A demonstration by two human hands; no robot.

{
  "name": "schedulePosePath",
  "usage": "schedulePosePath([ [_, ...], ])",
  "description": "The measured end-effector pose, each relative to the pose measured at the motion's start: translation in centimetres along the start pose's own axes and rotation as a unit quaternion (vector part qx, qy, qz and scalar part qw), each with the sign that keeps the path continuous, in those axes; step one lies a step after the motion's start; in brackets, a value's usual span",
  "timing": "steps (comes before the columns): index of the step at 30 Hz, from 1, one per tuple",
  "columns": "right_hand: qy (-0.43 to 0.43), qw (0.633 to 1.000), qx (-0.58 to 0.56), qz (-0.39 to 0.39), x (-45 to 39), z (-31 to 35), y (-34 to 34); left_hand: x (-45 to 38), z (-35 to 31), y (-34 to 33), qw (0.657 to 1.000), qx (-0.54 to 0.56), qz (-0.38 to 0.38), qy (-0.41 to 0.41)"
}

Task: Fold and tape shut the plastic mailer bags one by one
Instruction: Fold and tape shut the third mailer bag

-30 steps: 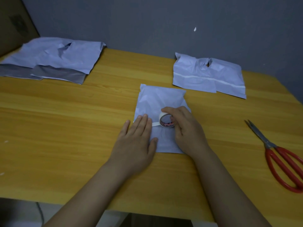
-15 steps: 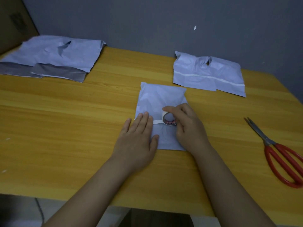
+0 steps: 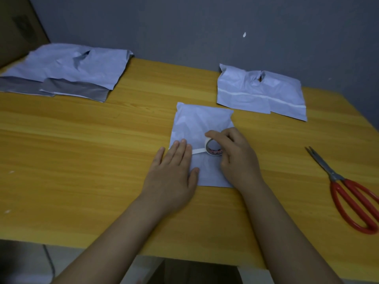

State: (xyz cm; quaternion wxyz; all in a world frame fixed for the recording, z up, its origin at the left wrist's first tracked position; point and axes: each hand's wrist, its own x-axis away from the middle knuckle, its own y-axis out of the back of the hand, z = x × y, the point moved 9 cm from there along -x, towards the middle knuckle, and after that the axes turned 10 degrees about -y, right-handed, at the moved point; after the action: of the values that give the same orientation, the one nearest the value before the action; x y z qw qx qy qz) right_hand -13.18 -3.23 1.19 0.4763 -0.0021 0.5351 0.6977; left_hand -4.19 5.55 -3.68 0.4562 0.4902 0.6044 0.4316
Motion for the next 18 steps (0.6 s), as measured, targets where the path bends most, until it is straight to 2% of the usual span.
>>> schedulePosePath([
  [18,0.008,1.000,0.015,0.014,0.10,-0.01,0.10,0.04,-0.01,0.00,1.000,-0.002,-0.001,0.001],
])
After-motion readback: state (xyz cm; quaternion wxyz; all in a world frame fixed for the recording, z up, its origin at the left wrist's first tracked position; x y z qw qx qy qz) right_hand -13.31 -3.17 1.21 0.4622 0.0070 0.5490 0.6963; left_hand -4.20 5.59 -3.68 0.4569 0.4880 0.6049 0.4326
